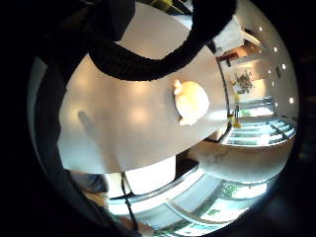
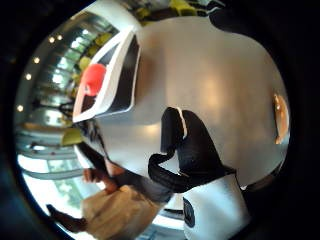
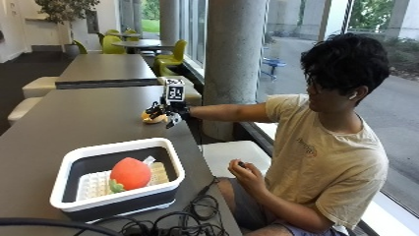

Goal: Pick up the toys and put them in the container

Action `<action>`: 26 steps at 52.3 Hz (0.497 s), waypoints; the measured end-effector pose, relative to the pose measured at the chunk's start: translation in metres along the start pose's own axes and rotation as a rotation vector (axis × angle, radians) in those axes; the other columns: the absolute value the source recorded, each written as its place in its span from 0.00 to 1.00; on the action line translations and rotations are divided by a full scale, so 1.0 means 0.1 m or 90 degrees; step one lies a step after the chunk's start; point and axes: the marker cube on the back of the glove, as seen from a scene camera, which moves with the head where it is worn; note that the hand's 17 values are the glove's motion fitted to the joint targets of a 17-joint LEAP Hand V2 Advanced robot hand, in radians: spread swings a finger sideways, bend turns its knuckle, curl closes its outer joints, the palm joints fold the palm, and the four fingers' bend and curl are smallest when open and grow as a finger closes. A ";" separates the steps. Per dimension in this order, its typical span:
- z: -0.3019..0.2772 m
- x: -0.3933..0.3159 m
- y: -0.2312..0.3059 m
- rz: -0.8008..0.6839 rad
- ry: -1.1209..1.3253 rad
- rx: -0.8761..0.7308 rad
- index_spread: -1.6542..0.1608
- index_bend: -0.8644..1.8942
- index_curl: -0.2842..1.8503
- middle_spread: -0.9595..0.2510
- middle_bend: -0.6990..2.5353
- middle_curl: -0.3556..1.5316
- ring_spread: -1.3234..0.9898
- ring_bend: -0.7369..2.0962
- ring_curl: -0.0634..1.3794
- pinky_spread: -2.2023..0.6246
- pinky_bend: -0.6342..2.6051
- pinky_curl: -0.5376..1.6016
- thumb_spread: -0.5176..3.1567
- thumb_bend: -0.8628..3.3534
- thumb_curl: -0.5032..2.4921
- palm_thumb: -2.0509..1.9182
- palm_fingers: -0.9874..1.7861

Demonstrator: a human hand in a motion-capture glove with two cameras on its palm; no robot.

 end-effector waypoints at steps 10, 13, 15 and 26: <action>-0.11 -0.43 -0.04 0.026 0.020 -0.009 0.74 0.39 0.33 0.74 0.27 0.34 0.53 0.36 0.35 0.78 0.47 0.39 0.52 0.20 0.26 0.54 0.35; -0.11 -0.41 -0.03 0.040 0.041 -0.015 0.74 0.39 0.33 0.74 0.27 0.34 0.53 0.36 0.35 0.78 0.46 0.40 0.52 0.20 0.26 0.54 0.35; -0.10 -0.41 -0.04 0.042 0.044 -0.017 0.74 0.39 0.34 0.74 0.26 0.34 0.53 0.36 0.34 0.78 0.47 0.40 0.52 0.20 0.26 0.54 0.35; -0.04 -0.46 -0.08 0.012 0.016 -0.014 0.73 0.40 0.34 0.74 0.26 0.34 0.53 0.36 0.34 0.78 0.46 0.40 0.52 0.20 0.26 0.54 0.35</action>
